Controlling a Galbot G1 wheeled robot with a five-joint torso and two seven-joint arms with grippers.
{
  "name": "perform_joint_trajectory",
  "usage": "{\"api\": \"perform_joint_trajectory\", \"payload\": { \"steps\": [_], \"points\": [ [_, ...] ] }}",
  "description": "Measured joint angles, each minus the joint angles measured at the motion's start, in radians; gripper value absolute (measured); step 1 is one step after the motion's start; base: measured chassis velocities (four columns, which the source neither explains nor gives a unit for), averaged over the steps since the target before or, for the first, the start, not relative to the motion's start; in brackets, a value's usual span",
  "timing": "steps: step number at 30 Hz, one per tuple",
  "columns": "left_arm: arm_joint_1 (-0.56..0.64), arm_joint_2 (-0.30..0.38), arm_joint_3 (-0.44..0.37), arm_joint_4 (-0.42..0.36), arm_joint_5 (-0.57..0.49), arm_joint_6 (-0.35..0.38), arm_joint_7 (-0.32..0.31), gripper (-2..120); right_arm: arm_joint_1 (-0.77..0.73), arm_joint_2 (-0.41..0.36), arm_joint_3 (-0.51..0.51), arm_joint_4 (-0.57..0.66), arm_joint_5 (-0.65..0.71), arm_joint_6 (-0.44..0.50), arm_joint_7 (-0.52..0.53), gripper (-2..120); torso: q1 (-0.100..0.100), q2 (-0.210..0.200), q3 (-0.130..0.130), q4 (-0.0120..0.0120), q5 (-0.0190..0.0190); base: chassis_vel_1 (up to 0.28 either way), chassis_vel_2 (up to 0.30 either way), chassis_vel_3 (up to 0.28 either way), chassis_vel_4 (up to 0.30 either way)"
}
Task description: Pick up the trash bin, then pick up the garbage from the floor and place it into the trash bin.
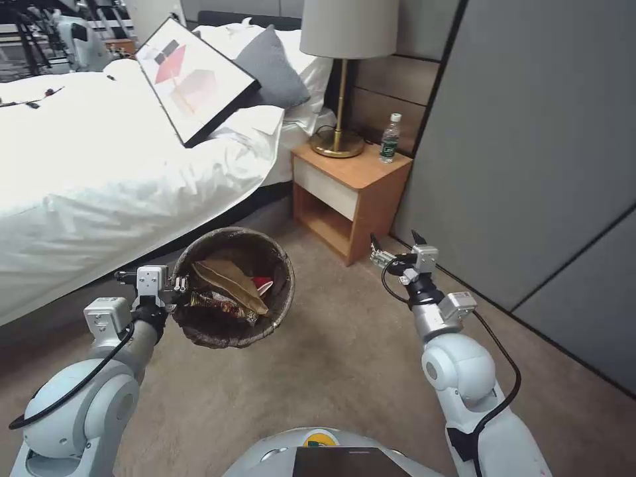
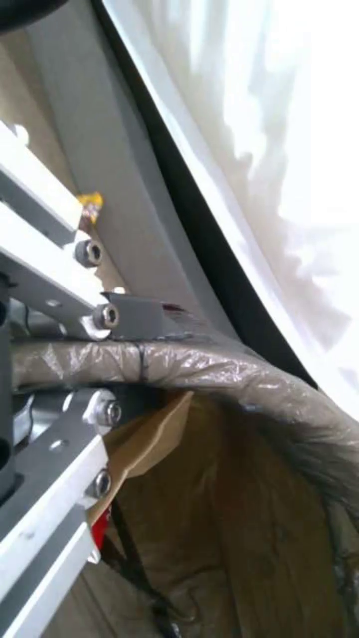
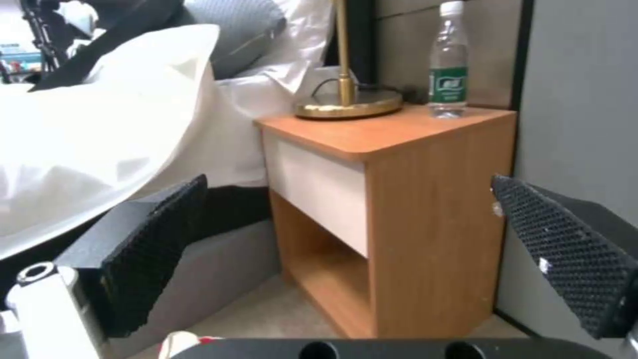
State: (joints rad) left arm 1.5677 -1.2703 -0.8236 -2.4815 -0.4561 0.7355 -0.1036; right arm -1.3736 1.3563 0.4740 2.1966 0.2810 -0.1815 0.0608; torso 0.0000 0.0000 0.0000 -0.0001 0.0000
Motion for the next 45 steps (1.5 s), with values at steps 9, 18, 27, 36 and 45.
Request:
{"api": "perform_joint_trajectory", "payload": {
  "steps": [9,18,27,36,45],
  "points": [
    [0.003,0.006,-0.003,0.0,-0.004,0.0,-0.004,2,0.002,-0.002,0.02,-0.005,0.007,-0.001,0.007,100,0.0,0.0,0.0,0.0001,0.0001,0.076,0.074,0.081,0.07],
    [0.005,0.007,-0.004,-0.003,-0.008,0.0,-0.005,2,-0.004,-0.011,0.035,-0.001,0.017,-0.009,0.01,100,0.0,0.0,0.0,0.0,0.0001,0.073,0.079,0.061,0.072],
    [0.006,0.008,-0.002,-0.005,-0.009,0.0,-0.007,2,-0.012,0.0,0.034,0.003,0.023,-0.019,0.024,100,0.0,0.0,0.0,0.0001,0.0001,0.082,0.073,0.07,0.075],
    [0.004,0.008,-0.002,-0.005,-0.009,0.0,-0.01,2,-0.018,0.001,0.038,0.008,0.023,-0.02,0.027,100,0.0,0.0,0.0,0.0002,0.0,0.069,0.082,0.08,0.077],
    [0.001,0.009,-0.001,-0.003,-0.011,0.0,-0.013,2,-0.02,0.001,0.049,0.011,0.035,-0.024,0.027,100,0.0,0.0,0.0,0.0,0.0,0.073,0.073,0.071,0.081]
  ]
}}
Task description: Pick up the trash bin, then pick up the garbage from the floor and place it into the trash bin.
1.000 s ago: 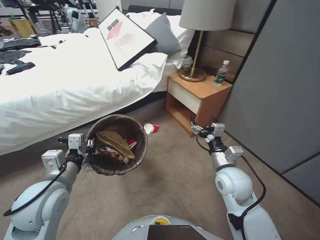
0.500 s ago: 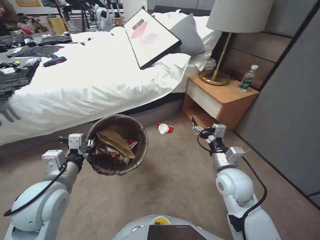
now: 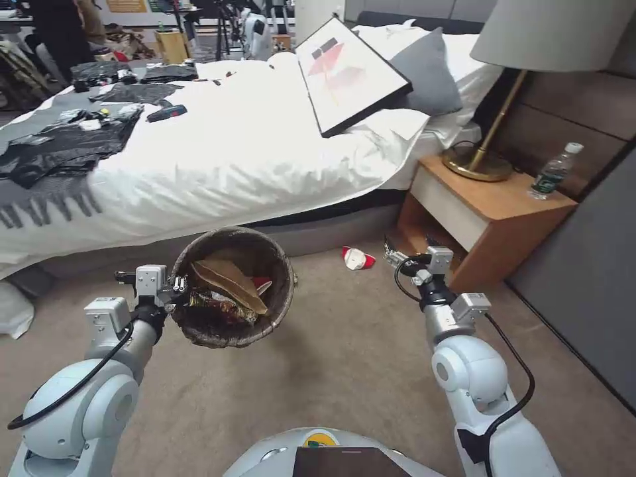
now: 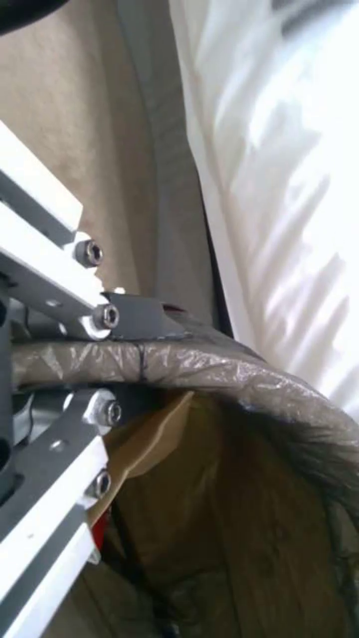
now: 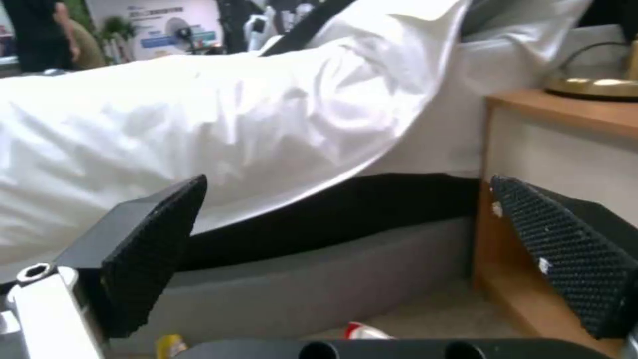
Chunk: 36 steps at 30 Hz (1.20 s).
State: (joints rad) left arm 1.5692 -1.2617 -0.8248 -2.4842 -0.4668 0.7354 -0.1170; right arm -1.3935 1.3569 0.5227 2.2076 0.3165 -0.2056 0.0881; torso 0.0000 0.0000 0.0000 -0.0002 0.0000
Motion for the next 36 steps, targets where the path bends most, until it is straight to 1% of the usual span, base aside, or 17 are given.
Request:
{"api": "perform_joint_trajectory", "payload": {
  "steps": [5,11,15,20,25,30,36],
  "points": [
    [0.0,0.0,0.0,0.002,0.0,0.0,0.0,2,0.003,0.0,0.0,-0.002,0.001,-0.003,0.005,100,0.0,0.0,0.0,0.0002,0.0,0.085,0.079,0.093,0.073],
    [0.0,-0.001,-0.001,0.002,-0.002,0.0,0.0,2,0.006,0.0,-0.001,0.0,0.001,-0.027,0.036,100,0.0,0.0,0.0,0.0,0.0,0.087,0.081,0.075,0.058],
    [0.006,-0.003,-0.005,0.002,-0.003,0.0,0.0,2,0.012,0.002,-0.002,-0.001,0.003,-0.039,0.063,100,0.0,0.0,0.0,0.0002,0.0,0.077,0.077,0.081,0.085],
    [0.0,0.003,-0.004,0.003,-0.008,0.0,-0.006,2,0.013,0.004,-0.001,-0.004,0.004,-0.042,0.064,100,0.0,0.0,0.0,0.0003,0.0,0.065,0.076,0.093,0.081],
    [0.0,0.004,-0.002,0.006,-0.009,0.0,-0.011,2,0.014,0.005,0.007,-0.004,0.002,-0.048,0.065,100,0.0,0.0,0.0,0.0004,0.0,0.059,0.031,0.035,0.037],
    [-0.002,0.006,-0.002,0.007,-0.01,0.0,-0.009,2,0.018,0.009,0.014,-0.001,0.0,-0.06,0.09,100,0.0,0.0,0.0,-0.0003,0.0,0.0,0.0,0.0,0.0],
    [-0.003,0.007,-0.001,0.01,-0.009,0.0,-0.006,2,0.016,0.018,0.019,0.005,-0.003,-0.061,0.098,100,0.0,0.0,0.0,0.0001,0.0,0.0,0.0,0.0,0.0]
  ]
}}
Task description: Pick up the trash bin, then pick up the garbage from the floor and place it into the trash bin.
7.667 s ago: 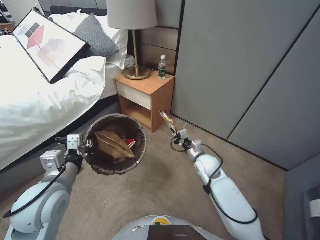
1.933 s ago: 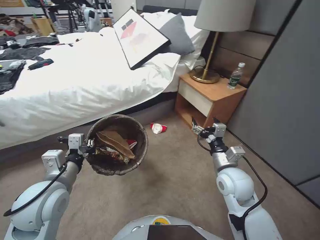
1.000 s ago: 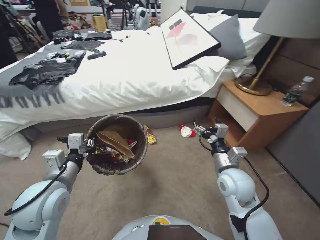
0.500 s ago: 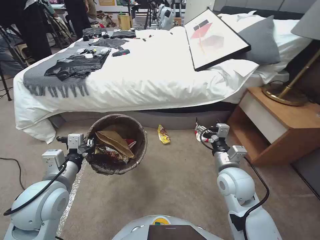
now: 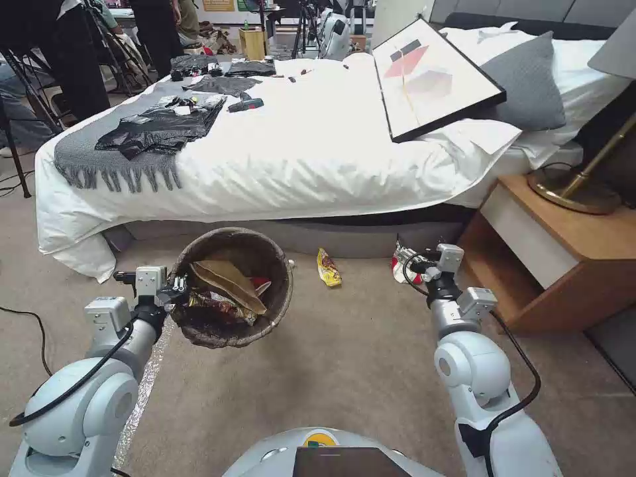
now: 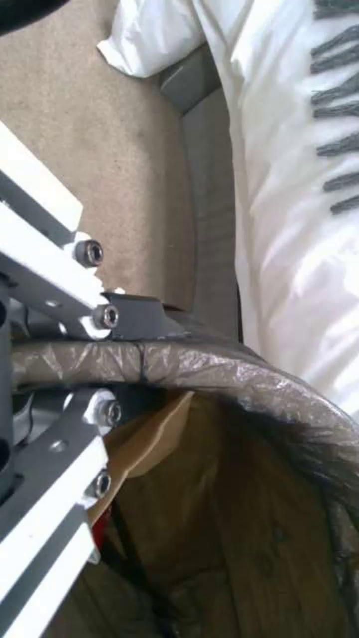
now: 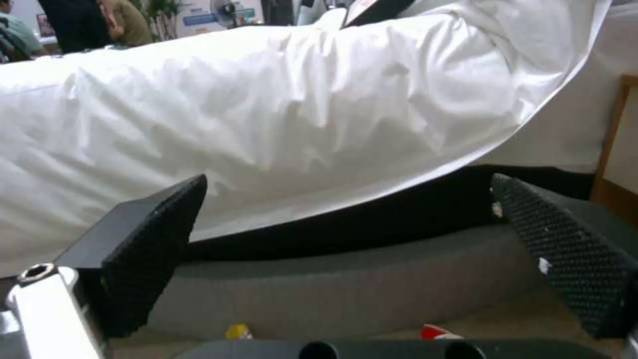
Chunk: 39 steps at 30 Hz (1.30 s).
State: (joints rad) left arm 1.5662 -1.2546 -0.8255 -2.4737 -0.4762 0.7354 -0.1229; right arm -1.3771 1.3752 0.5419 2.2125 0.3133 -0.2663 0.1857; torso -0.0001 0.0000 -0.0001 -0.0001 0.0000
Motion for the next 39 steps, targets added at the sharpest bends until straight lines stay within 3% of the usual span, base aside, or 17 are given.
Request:
{"api": "perform_joint_trajectory", "payload": {
  "steps": [39],
  "points": [
    [0.002,0.0,0.001,-0.002,0.002,0.0,0.01,2,-0.011,0.009,-0.014,-0.001,-0.028,0.007,-0.009,100,0.0,0.0,0.0,0.0001,0.0,-0.07,0.069,0.07,-0.07]
  ]
}}
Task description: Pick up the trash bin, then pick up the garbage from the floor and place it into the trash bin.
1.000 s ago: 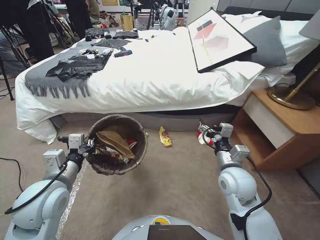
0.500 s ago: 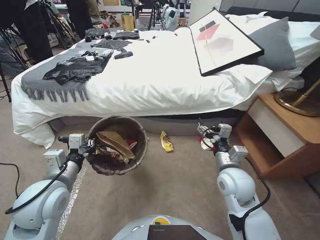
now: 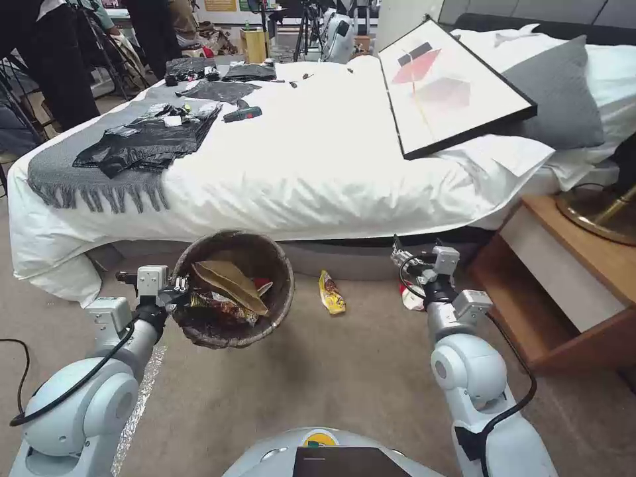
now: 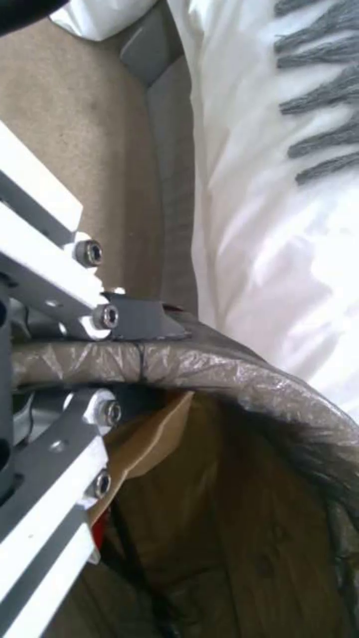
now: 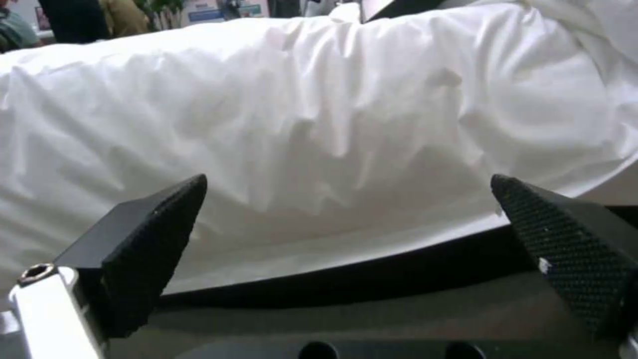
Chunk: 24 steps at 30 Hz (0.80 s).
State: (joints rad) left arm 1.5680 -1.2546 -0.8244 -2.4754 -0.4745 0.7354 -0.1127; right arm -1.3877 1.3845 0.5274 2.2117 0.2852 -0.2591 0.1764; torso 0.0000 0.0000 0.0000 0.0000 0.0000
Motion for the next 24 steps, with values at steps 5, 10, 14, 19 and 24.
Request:
{"api": "perform_joint_trajectory", "payload": {
  "steps": [5,10,14,19,24],
  "points": [
    [0.0,0.001,-0.001,-0.001,0.0,0.0,0.0,2,0.0,0.0,-0.002,0.0,0.0,0.004,-0.005,100,0.0,0.0,0.0,-0.0001,0.0,-0.065,0.062,0.063,-0.069],
    [0.0,0.0,-0.001,-0.001,0.0,0.0,0.0,2,-0.014,-0.005,-0.001,-0.01,-0.006,0.013,-0.02,100,0.0,0.0,0.0,0.0,0.0,-0.025,0.028,0.025,-0.041],
    [0.0,0.003,-0.006,-0.006,-0.006,0.0,-0.002,2,-0.054,-0.034,0.036,-0.077,-0.017,0.051,-0.084,100,0.0,0.0,0.0,0.0,0.0,0.0,0.0,0.0,0.0],
    [0.0,0.004,-0.009,-0.012,-0.013,0.0,-0.005,2,-0.076,-0.064,0.065,-0.145,-0.013,0.069,-0.123,100,0.0,0.0,0.0,-0.0002,0.0001,0.0,0.0,0.0,0.0],
    [0.001,0.004,-0.01,-0.016,-0.015,0.0,-0.007,2,-0.087,-0.081,0.085,-0.235,0.006,0.084,-0.144,100,0.0,0.0,0.0,-0.0001,0.0001,0.0,0.0,0.0,0.0]
  ]
}}
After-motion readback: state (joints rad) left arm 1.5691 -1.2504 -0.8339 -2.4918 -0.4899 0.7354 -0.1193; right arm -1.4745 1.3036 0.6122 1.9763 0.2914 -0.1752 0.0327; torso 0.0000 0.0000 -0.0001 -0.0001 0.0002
